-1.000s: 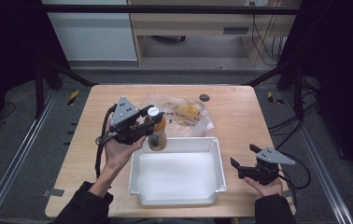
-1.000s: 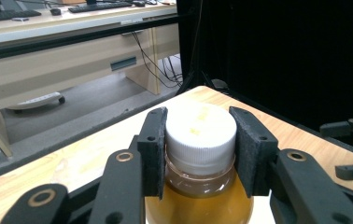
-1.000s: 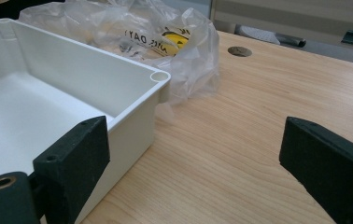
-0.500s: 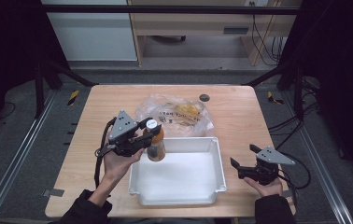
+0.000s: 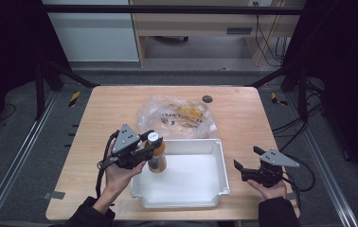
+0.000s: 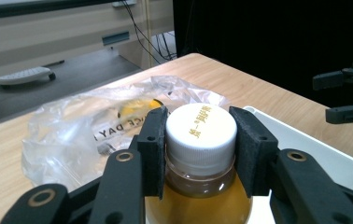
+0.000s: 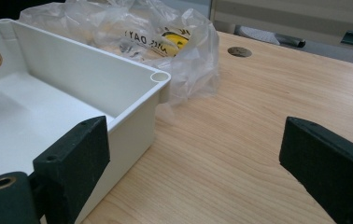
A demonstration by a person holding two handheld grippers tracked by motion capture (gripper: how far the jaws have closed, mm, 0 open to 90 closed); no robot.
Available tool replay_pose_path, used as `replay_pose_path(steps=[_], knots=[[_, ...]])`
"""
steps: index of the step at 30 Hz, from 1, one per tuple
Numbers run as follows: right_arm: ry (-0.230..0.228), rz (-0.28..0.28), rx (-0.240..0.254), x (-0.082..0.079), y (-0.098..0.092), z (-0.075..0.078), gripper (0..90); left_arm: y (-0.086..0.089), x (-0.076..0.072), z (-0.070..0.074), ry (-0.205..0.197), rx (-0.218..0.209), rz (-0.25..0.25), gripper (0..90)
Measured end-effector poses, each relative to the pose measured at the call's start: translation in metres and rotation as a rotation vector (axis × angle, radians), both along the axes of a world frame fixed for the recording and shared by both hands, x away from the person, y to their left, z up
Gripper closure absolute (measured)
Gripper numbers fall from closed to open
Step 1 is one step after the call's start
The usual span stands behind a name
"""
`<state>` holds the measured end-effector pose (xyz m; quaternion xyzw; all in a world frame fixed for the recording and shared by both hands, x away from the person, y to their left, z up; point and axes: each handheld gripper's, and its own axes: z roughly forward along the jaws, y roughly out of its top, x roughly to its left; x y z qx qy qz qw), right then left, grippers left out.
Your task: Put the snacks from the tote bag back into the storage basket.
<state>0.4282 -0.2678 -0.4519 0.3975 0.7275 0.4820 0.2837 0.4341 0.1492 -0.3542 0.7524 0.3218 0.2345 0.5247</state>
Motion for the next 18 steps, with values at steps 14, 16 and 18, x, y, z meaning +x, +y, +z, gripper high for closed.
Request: replay_pose_path(steps=[14, 16, 18], knots=[[0.002, 0.003, 0.000, 0.000, 0.000, 0.000, 8.8, -0.008, -0.003, -0.023, 0.042, 0.030, -0.013, 58.9], [0.002, 0.003, 0.001, 0.000, 0.000, 0.000, 8.8, -0.009, -0.004, -0.026, 0.047, 0.032, -0.013, 58.9], [0.002, 0.004, 0.001, 0.000, 0.000, -0.001, 8.8, -0.010, -0.004, -0.029, 0.051, 0.039, -0.016, 58.9]])
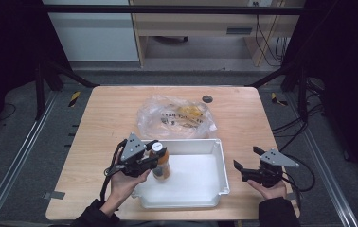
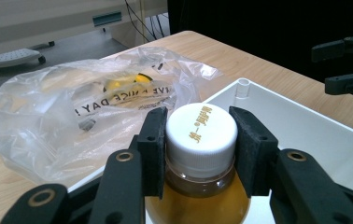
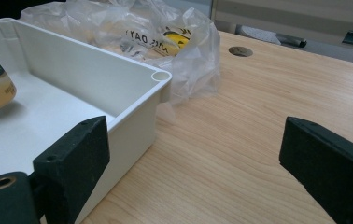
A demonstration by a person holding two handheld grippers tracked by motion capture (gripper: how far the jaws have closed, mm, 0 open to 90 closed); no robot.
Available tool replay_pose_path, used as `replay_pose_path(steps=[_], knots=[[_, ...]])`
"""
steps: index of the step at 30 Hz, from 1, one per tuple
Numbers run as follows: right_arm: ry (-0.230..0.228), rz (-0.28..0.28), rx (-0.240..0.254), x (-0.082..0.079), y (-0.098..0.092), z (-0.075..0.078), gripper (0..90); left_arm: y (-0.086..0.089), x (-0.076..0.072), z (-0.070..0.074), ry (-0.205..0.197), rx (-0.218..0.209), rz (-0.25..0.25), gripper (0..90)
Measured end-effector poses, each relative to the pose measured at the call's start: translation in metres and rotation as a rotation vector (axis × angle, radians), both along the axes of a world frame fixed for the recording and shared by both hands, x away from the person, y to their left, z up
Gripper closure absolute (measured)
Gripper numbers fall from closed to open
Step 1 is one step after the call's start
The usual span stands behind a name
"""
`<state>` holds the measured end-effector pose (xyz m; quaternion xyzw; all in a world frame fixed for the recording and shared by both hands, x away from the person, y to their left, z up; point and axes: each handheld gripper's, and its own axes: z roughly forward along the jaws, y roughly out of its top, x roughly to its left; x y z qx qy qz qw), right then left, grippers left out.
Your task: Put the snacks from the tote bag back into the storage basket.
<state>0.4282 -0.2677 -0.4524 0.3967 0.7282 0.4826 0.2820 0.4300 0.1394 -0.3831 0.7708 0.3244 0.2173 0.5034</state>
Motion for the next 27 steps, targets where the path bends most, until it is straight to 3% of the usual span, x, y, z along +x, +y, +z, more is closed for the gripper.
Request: replay_pose_path(steps=[13, 27], knots=[[0.003, 0.000, 0.000, 0.000, 0.000, 0.000, 8.8, -0.003, 0.001, -0.012, 0.033, 0.014, -0.003, 58.8], [0.003, 0.002, -0.001, 0.000, 0.000, 0.000, 8.8, -0.002, -0.006, -0.019, -0.017, -0.010, -0.003, 58.6]])
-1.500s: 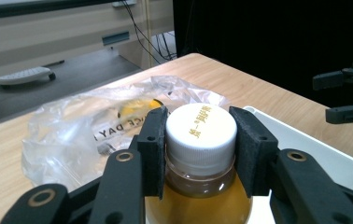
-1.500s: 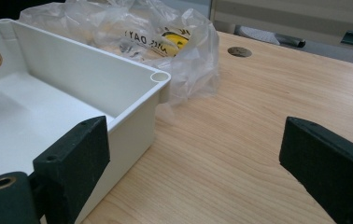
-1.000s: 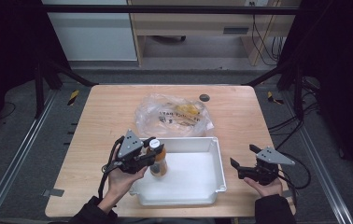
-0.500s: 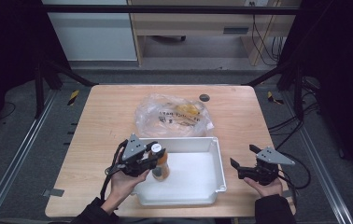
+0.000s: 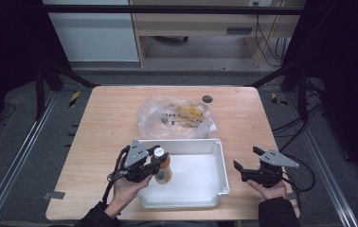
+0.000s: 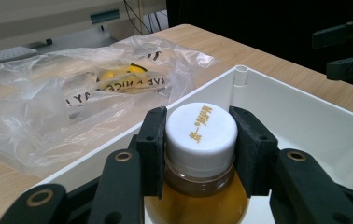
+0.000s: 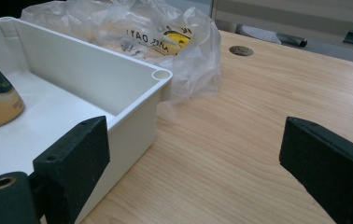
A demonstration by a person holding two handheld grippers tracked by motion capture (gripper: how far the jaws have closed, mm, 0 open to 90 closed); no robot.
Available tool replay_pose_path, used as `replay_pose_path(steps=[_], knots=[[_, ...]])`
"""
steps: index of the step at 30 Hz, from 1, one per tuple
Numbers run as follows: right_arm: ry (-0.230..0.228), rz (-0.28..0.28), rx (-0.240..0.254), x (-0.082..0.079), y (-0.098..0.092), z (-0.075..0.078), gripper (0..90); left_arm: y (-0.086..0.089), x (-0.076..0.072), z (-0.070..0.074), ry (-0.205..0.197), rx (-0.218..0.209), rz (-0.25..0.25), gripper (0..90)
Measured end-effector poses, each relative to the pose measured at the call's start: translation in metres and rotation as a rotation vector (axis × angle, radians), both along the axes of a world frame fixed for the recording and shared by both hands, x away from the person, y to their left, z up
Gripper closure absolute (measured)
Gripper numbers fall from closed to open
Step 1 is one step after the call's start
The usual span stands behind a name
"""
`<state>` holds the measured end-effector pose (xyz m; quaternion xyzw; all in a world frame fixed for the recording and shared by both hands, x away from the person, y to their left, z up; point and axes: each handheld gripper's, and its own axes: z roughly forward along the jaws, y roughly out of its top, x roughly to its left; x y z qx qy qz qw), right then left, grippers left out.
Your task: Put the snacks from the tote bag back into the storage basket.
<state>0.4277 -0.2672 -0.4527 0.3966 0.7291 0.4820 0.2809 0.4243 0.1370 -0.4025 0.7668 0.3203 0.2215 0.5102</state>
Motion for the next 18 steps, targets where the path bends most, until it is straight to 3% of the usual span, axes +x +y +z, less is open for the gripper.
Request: replay_pose_path(steps=[10, 18], knots=[[0.001, 0.001, -0.004, 0.0002, 0.0004, -0.0006, 8.8, -0.0015, -0.0019, -0.0039, -0.024, -0.003, 0.015, 57.3], [0.001, 0.001, -0.005, 0.0002, 0.0003, -0.0006, 8.7, 0.0013, -0.0029, -0.0025, -0.018, -0.012, 0.020, 45.3]])
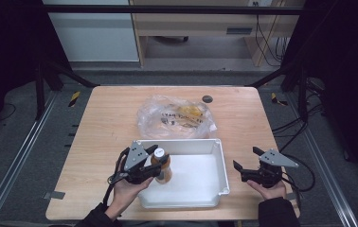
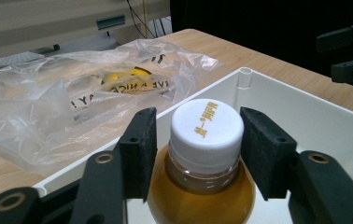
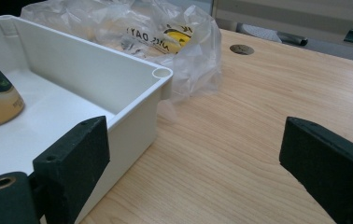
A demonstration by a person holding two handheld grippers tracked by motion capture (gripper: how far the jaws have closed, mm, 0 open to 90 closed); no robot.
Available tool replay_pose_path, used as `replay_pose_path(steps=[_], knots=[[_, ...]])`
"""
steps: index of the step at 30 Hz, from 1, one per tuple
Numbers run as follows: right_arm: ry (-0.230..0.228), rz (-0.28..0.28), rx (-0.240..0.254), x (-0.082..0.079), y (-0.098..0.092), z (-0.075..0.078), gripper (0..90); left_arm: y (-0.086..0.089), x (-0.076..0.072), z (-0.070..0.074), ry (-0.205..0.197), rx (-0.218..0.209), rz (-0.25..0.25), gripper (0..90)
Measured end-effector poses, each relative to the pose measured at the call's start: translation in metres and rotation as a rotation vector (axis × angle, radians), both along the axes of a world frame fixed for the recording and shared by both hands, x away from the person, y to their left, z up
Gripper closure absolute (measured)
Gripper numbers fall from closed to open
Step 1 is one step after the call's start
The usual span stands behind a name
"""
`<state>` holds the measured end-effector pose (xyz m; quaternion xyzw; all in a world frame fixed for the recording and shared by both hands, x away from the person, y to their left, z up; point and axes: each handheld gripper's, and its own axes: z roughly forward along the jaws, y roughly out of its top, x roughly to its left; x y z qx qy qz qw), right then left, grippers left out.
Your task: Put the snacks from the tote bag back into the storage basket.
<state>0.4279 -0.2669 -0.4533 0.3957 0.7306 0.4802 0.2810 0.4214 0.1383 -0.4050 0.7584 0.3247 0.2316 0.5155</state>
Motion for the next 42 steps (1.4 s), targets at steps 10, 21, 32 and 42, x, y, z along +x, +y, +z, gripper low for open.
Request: replay_pose_path(steps=[10, 21, 32, 42], knots=[[0.003, -0.001, 0.001, 0.000, 0.000, 0.000, 8.6, 0.022, -0.007, 0.003, 0.012, -0.007, -0.007, 32.7], [0.002, -0.005, 0.000, 0.000, -0.001, 0.000, 8.5, 0.052, -0.005, 0.006, 0.023, -0.023, 0.022, 27.1], [0.011, -0.010, 0.003, 0.000, -0.001, -0.001, 8.1, 0.088, 0.002, -0.012, 0.042, 0.021, 0.110, 23.3], [0.016, -0.014, 0.000, 0.001, -0.001, -0.002, 7.7, 0.118, 0.010, -0.028, 0.046, 0.032, 0.189, 21.3]])
